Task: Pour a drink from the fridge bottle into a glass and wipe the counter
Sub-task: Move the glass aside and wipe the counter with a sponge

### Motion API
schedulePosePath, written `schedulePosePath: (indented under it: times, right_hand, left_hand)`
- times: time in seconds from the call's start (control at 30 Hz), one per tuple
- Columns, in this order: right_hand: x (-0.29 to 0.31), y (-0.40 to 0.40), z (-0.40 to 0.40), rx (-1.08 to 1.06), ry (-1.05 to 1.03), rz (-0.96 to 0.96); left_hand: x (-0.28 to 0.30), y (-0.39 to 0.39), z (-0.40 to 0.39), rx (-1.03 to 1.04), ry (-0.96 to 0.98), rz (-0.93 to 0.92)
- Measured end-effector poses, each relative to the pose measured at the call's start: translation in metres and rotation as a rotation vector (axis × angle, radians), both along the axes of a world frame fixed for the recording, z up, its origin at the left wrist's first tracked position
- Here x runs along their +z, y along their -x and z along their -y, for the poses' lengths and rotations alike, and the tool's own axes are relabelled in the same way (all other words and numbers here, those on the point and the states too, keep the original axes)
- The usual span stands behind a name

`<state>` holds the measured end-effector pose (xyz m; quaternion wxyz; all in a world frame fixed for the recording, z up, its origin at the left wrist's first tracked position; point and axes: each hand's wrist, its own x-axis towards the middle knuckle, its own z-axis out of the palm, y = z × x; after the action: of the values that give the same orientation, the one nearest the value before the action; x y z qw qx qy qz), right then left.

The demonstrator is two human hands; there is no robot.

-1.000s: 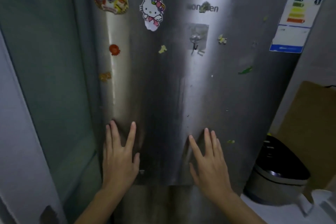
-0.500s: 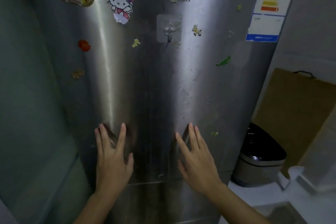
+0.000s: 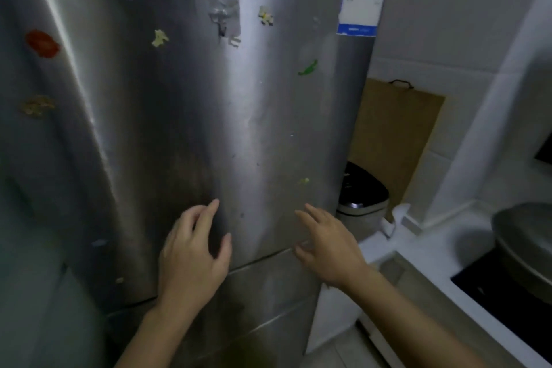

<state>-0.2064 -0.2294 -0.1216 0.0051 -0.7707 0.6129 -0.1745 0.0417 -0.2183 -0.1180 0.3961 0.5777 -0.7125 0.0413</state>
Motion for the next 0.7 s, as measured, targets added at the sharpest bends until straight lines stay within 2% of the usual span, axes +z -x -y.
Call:
schedulePosePath:
  times: [0.07, 0.1, 0.2, 0.27, 0.33, 0.5, 0.7]
  right_hand:
    - [-0.002, 0.024, -0.021, -0.090, -0.078, 0.055]
    - [-0.004, 0.037, -0.033, -0.127, -0.115, 0.070]
    - [-0.009, 0.079, -0.075, -0.240, -0.224, 0.072]
    - [-0.010, 0.107, -0.108, -0.313, -0.280, 0.080]
    - [-0.009, 0.133, -0.142, -0.388, -0.323, 0.078]
    - [0.001, 0.191, -0.230, -0.600, -0.350, 0.156]
    - [0.017, 0.260, -0.348, -0.845, -0.287, 0.187]
  left_hand:
    - [0.001, 0.015, 0.001, -0.165, -0.220, -0.069]
    - [-0.001, 0.024, 0.002, -0.236, -0.352, -0.035]
    - [-0.004, 0.059, 0.003, -0.396, -0.685, 0.368]
    - [-0.009, 0.091, -0.002, -0.517, -0.851, 0.453]
    - [-0.012, 0.128, -0.009, -0.647, -0.871, 0.459]
    - [-0.003, 0.224, -0.043, -0.845, -0.751, 0.399]
    - [0.003, 0.336, -0.117, -1.015, -0.657, 0.562]
